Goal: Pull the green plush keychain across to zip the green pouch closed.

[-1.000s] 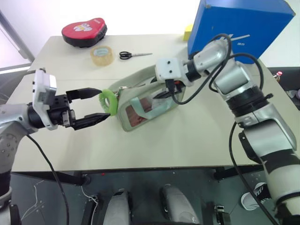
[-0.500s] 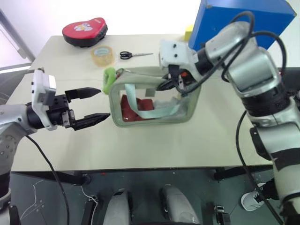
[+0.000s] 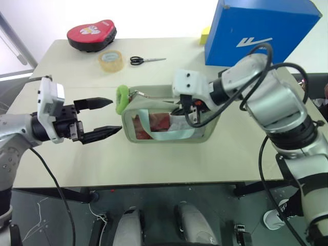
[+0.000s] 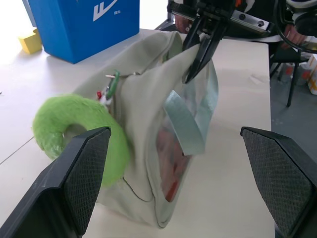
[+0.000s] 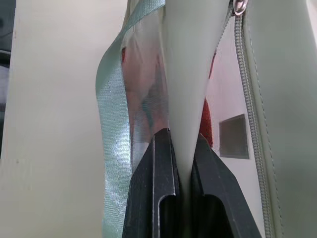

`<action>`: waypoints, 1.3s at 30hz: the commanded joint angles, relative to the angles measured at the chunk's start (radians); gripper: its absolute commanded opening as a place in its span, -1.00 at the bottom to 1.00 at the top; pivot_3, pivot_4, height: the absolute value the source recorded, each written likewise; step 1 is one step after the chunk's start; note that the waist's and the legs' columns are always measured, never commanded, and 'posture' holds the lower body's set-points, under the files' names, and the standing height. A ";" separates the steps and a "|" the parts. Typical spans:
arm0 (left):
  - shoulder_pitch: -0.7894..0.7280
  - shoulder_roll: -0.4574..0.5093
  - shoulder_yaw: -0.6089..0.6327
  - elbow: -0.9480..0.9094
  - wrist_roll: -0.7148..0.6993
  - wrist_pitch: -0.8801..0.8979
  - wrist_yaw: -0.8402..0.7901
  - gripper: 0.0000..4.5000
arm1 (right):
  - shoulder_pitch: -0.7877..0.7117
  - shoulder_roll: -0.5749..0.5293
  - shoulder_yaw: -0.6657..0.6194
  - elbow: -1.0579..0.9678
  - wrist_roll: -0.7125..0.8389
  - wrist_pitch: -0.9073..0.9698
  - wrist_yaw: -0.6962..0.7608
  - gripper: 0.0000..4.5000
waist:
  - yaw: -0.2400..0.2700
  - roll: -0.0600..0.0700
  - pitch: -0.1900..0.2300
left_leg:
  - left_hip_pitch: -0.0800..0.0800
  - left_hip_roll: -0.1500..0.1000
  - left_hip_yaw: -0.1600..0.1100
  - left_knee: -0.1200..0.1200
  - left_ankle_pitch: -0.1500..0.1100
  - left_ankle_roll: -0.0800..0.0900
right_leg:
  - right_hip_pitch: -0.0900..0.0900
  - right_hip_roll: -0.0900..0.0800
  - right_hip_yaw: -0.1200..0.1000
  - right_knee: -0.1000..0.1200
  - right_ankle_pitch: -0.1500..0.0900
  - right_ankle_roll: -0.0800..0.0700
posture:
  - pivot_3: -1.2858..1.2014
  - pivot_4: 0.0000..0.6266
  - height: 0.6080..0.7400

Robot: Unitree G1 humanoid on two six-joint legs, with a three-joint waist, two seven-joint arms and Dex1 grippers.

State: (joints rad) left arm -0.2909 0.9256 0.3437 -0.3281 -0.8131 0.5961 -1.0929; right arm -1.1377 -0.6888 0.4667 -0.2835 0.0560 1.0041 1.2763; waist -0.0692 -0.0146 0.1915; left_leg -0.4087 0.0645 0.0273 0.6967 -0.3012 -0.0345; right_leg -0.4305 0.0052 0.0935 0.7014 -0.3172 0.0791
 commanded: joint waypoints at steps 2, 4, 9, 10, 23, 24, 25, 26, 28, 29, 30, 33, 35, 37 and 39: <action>-0.025 0.019 0.002 -0.004 0.008 -0.015 -0.013 1.00 | 0.015 -0.020 -0.038 -0.085 0.044 0.011 -0.027 -0.98 | 0.000 0.000 0.000 | 0.000 0.000 0.000 0.000 0.000 0.000 | 0.000 0.000 0.000 0.000 0.000 0.000 | 0.03 -0.52 0.96; -0.027 0.019 0.001 -0.001 0.011 -0.015 -0.016 1.00 | 0.028 -0.024 -0.034 -0.102 0.057 0.019 -0.037 -0.84 | -0.001 0.000 0.000 | 0.000 0.000 0.000 0.000 0.000 0.000 | 0.000 0.000 0.000 0.000 0.000 0.000 | 0.03 -0.52 0.96; -0.037 0.019 0.001 0.005 0.015 -0.010 -0.021 1.00 | 0.013 -0.042 -0.087 -0.078 0.102 0.033 -0.060 0.12 | 0.000 0.000 0.000 | 0.000 0.000 0.000 0.000 0.000 0.000 | 0.000 0.000 0.000 0.000 0.000 0.000 | 0.03 -0.52 0.96; -0.037 0.019 0.002 0.006 0.016 -0.009 -0.021 1.00 | 0.005 -0.052 -0.107 -0.076 0.118 0.036 -0.056 0.37 | 0.000 0.000 0.000 | 0.000 0.000 0.000 0.000 0.000 0.000 | 0.000 0.000 0.000 0.000 0.000 0.000 | 0.03 -0.52 0.96; -0.052 0.038 0.012 0.114 0.052 -0.036 -0.047 1.00 | 0.140 -0.299 -0.306 -0.060 0.256 -0.100 0.023 0.98 | 0.001 0.000 0.000 | 0.000 0.000 0.000 0.000 0.000 0.000 | 0.000 0.001 0.000 -0.001 0.000 0.000 | 0.03 -0.52 0.96; -0.055 0.038 0.010 0.122 0.056 -0.039 -0.050 1.00 | 0.170 -0.311 -0.307 -0.055 0.251 -0.126 0.022 0.98 | 0.001 0.000 0.000 | 0.000 0.000 0.000 0.000 0.000 0.000 | 0.000 0.001 0.000 -0.001 0.000 0.000 | 0.03 -0.52 0.96; -0.057 0.038 0.008 0.127 0.058 -0.041 -0.053 1.00 | 0.193 -0.319 -0.304 -0.048 0.245 -0.146 0.018 0.88 | 0.001 0.000 0.000 | 0.000 0.000 0.000 0.000 0.000 0.000 | 0.000 0.000 0.000 -0.001 0.000 0.000 | 0.03 -0.52 0.96; -0.059 0.037 0.007 0.131 0.059 -0.042 -0.054 1.00 | 0.217 -0.324 -0.294 -0.037 0.229 -0.175 0.010 0.74 | 0.001 0.000 0.000 | 0.000 0.000 0.001 0.000 0.000 0.000 | 0.000 0.000 0.000 -0.001 0.000 0.000 | 0.03 -0.52 0.96; -0.064 0.036 0.002 0.135 0.062 -0.042 -0.057 1.00 | 0.250 -0.322 -0.276 -0.007 0.204 -0.221 -0.007 0.36 | -0.001 0.000 0.000 | 0.000 0.000 0.001 0.000 0.000 0.000 | 0.000 0.001 0.001 -0.001 0.000 0.000 | 0.03 -0.52 0.96; -0.065 0.035 0.001 0.137 0.064 -0.041 -0.058 1.00 | 0.260 -0.323 -0.268 0.003 0.191 -0.240 -0.014 0.13 | -0.001 0.000 0.000 | 0.000 0.000 0.001 0.000 0.000 0.000 | 0.000 0.001 0.001 -0.001 0.000 0.000 | 0.03 -0.52 0.96; -0.066 0.036 0.001 0.138 0.065 -0.041 -0.061 1.00 | 0.265 -0.323 -0.264 0.008 0.184 -0.251 -0.018 -0.11 | 0.000 0.000 0.000 | 0.000 0.000 0.001 0.000 0.000 0.000 | 0.000 0.001 0.001 -0.001 0.000 0.000 | 0.03 -0.52 0.96; -0.085 0.034 -0.008 0.164 0.083 -0.047 -0.057 1.00 | 0.263 -0.302 -0.279 0.018 0.211 -0.251 -0.018 -0.80 | 0.000 0.000 0.000 | 0.000 0.000 0.001 0.000 0.000 0.000 | 0.000 0.001 0.001 -0.001 0.000 0.000 | 0.03 -0.52 0.96; -0.104 0.030 -0.022 0.200 0.107 -0.056 -0.053 1.00 | 0.269 -0.295 -0.282 0.029 0.208 -0.282 -0.022 -0.98 | 0.000 0.000 0.000 | 0.000 0.000 0.001 0.000 0.000 0.000 | 0.000 0.001 0.001 -0.001 0.000 0.000 | 0.03 -0.52 0.96; -0.129 0.026 -0.046 0.253 0.145 -0.074 -0.049 1.00 | 0.274 -0.290 -0.279 0.044 0.198 -0.305 -0.030 -0.98 | 0.001 0.000 0.000 | 0.000 0.000 0.001 0.000 0.000 0.000 | 0.000 0.001 0.001 -0.001 0.000 0.000 | 0.03 -0.52 0.96; -0.160 0.014 -0.073 0.313 0.182 -0.096 -0.044 1.00 | 0.274 -0.287 -0.277 0.053 0.194 -0.318 -0.034 -0.98 | 0.001 0.000 0.000 | 0.000 0.000 0.001 0.000 0.000 0.000 | 0.000 0.001 0.001 -0.001 0.000 0.000 | 0.03 -0.52 0.96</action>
State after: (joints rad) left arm -0.4260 0.9406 0.2760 -0.0449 -0.6570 0.5301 -1.1450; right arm -0.8558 -0.9769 0.2216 -0.2248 0.2536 0.7102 1.2524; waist -0.0685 -0.0147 0.1917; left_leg -0.4084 0.0643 0.0284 0.6964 -0.3014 -0.0342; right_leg -0.4303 0.0061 0.0943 0.7003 -0.3173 0.0791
